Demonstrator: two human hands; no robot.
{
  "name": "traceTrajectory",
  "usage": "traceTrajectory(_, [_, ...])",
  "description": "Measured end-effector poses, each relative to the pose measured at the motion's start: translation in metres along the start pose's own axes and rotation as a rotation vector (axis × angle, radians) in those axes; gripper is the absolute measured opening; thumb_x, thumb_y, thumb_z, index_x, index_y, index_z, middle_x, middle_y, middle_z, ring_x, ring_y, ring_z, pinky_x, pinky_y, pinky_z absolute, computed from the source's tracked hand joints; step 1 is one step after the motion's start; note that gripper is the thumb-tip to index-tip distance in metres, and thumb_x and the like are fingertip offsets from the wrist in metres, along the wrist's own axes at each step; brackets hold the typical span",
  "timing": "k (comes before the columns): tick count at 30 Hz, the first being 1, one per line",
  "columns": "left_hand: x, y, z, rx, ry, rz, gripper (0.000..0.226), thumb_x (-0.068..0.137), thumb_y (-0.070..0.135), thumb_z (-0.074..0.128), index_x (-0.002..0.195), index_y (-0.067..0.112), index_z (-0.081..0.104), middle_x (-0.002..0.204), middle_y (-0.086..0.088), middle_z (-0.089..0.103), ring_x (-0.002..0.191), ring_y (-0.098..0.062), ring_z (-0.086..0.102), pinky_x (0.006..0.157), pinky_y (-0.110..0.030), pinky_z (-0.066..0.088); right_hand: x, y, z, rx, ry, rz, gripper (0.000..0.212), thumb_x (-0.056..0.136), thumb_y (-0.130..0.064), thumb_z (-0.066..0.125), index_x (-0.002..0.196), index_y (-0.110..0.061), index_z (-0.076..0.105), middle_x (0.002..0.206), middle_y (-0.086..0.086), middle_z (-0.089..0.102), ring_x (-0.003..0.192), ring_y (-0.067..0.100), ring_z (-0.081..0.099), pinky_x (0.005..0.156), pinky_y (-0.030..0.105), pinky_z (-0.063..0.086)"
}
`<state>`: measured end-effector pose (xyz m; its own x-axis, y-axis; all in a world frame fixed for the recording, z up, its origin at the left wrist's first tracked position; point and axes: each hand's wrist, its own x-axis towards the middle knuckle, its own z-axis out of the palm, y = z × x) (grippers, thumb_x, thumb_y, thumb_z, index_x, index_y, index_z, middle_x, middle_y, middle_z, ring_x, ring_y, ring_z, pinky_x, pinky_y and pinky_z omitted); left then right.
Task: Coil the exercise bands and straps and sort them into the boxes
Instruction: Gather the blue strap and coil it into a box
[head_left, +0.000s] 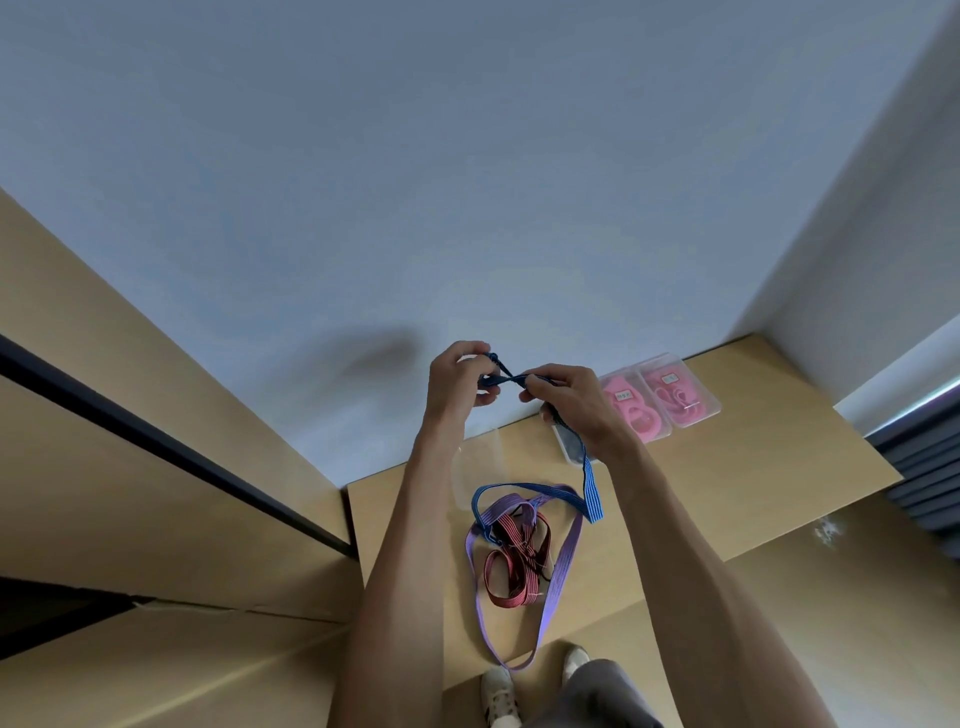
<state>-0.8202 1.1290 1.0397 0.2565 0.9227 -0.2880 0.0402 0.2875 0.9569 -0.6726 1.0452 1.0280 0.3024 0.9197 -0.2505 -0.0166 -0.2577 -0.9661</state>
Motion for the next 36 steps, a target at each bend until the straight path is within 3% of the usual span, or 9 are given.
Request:
traceTrajectory(5, [-0.001, -0.004, 0.001, 0.094, -0.018, -0.018, 0.023, 0.089, 0.007, 0.054, 0.093, 0.015, 0.075, 0.079, -0.007, 0.073, 0.073, -0.018, 0.068, 0.07, -0.029, 0.059, 0.0, -0.005, -0.007, -0.005, -0.011, -0.015, 0.014, 0.094, -0.013, 0.065, 0.098, -0.005, 0.076, 0.079, 0.012, 0.066, 0.056, 0.015, 0.046, 0.052, 0.023, 0.039])
traceTrajectory(9, [-0.001, -0.006, -0.004, 0.162, -0.059, 0.015, 0.018, 0.086, 0.02, 0.068, 0.079, 0.005, 0.074, 0.069, -0.005, 0.068, 0.062, -0.013, 0.059, 0.061, -0.026, 0.048, 0.0, -0.01, -0.014, -0.078, -0.049, -0.02, 0.013, 0.092, -0.012, 0.066, 0.091, -0.006, 0.077, 0.064, 0.001, 0.061, 0.051, 0.008, 0.049, 0.049, 0.016, 0.038])
traceTrajectory(15, [-0.003, -0.007, -0.011, 0.467, -0.331, 0.059, 0.026, 0.087, 0.007, 0.066, 0.11, 0.015, 0.078, 0.088, 0.003, 0.076, 0.081, -0.013, 0.066, 0.072, -0.021, 0.049, 0.004, -0.012, -0.017, -0.226, -0.063, -0.078, 0.011, 0.084, -0.011, 0.075, 0.095, -0.009, 0.075, 0.077, 0.004, 0.069, 0.069, 0.014, 0.061, 0.065, 0.029, 0.052])
traceTrajectory(19, [-0.012, -0.004, -0.012, 0.265, -0.467, 0.152, 0.035, 0.092, -0.005, 0.057, 0.115, 0.015, 0.075, 0.105, -0.001, 0.078, 0.101, -0.017, 0.073, 0.084, -0.024, 0.057, 0.01, -0.013, -0.025, -0.18, -0.024, -0.139, 0.005, 0.085, -0.011, 0.076, 0.088, -0.007, 0.074, 0.079, 0.001, 0.071, 0.072, 0.009, 0.062, 0.069, 0.027, 0.052])
traceTrajectory(22, [-0.013, 0.001, -0.011, -0.009, -0.418, 0.146, 0.033, 0.094, -0.01, 0.054, 0.113, 0.011, 0.071, 0.11, -0.007, 0.076, 0.106, -0.024, 0.072, 0.082, -0.029, 0.058, 0.013, -0.006, -0.032, 0.122, -0.008, -0.014, 0.01, 0.092, -0.013, 0.068, 0.091, -0.005, 0.075, 0.087, 0.006, 0.072, 0.084, 0.015, 0.065, 0.074, 0.031, 0.058])
traceTrajectory(25, [-0.007, 0.005, -0.005, -0.166, -0.336, 0.125, 0.03, 0.093, -0.011, 0.054, 0.113, 0.007, 0.068, 0.111, -0.011, 0.075, 0.106, -0.027, 0.072, 0.079, -0.029, 0.058, 0.01, 0.007, -0.026, 0.205, 0.023, 0.079, 0.017, 0.097, -0.01, 0.062, 0.087, -0.005, 0.075, 0.075, 0.004, 0.069, 0.075, 0.017, 0.061, 0.063, 0.028, 0.055])
traceTrajectory(29, [-0.008, -0.002, 0.014, -0.107, -0.276, 0.077, 0.032, 0.087, -0.014, 0.056, 0.109, 0.005, 0.07, 0.103, -0.009, 0.077, 0.099, -0.025, 0.072, 0.081, -0.028, 0.059, 0.01, 0.015, -0.01, 0.148, 0.075, 0.055, 0.017, 0.094, -0.001, 0.057, 0.096, -0.007, 0.073, 0.073, 0.011, 0.07, 0.069, 0.019, 0.065, 0.071, 0.032, 0.049])
traceTrajectory(33, [-0.003, -0.014, 0.021, -0.034, -0.21, 0.014, 0.033, 0.083, -0.014, 0.062, 0.097, 0.013, 0.076, 0.091, -0.01, 0.075, 0.091, -0.026, 0.071, 0.09, -0.035, 0.058, 0.012, 0.013, -0.012, 0.16, 0.102, 0.028, 0.017, 0.088, -0.001, 0.054, 0.085, -0.012, 0.067, 0.061, 0.005, 0.064, 0.054, 0.016, 0.052, 0.055, 0.028, 0.04])
traceTrajectory(36, [0.0, -0.018, 0.018, 0.132, -0.208, -0.019, 0.03, 0.083, -0.007, 0.069, 0.105, 0.012, 0.073, 0.081, -0.005, 0.076, 0.075, -0.019, 0.073, 0.07, -0.025, 0.057, 0.013, 0.016, -0.016, 0.19, 0.101, 0.021, 0.023, 0.089, -0.003, 0.057, 0.075, -0.017, 0.067, 0.061, 0.003, 0.06, 0.051, 0.014, 0.046, 0.052, 0.025, 0.039])
